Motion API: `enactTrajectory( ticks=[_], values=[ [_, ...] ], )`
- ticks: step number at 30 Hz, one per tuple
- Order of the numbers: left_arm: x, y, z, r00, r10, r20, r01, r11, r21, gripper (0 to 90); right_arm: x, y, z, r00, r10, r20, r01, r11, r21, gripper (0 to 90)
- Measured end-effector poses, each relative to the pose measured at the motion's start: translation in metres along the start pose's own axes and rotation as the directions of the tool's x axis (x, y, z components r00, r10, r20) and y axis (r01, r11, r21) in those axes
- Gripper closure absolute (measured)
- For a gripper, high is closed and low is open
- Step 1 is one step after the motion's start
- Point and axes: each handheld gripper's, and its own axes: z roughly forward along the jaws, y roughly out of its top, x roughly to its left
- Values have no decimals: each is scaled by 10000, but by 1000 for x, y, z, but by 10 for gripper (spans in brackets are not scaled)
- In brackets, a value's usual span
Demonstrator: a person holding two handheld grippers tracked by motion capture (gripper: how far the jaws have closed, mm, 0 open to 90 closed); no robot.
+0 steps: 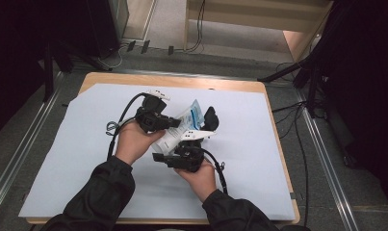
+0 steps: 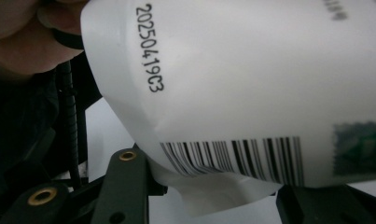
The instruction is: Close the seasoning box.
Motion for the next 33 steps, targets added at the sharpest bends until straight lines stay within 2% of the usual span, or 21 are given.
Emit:
enactTrajectory(
  ticks=[5, 10, 26, 33],
  values=[
    [0, 0, 2, 10000, -31, -51, 30, 9999, -100, 900, 0, 1, 0, 9998, -10, 179, 11, 10000, -31, 605],
    [2, 1, 0, 9999, -99, 108, 100, 9998, -151, 900, -4, 2, -3, 9990, 374, -247, -379, 9990, -215, 627],
    [3, 1, -2, 9997, -230, 51, 231, 9995, -195, 900, -8, 3, -4, 9957, 576, -725, -593, 9980, -226, 631],
    [3, 1, -2, 9999, -170, -5, 170, 9997, -156, 900, -8, 3, -4, 9953, 598, -758, -614, 9979, -193, 631]
  ],
)
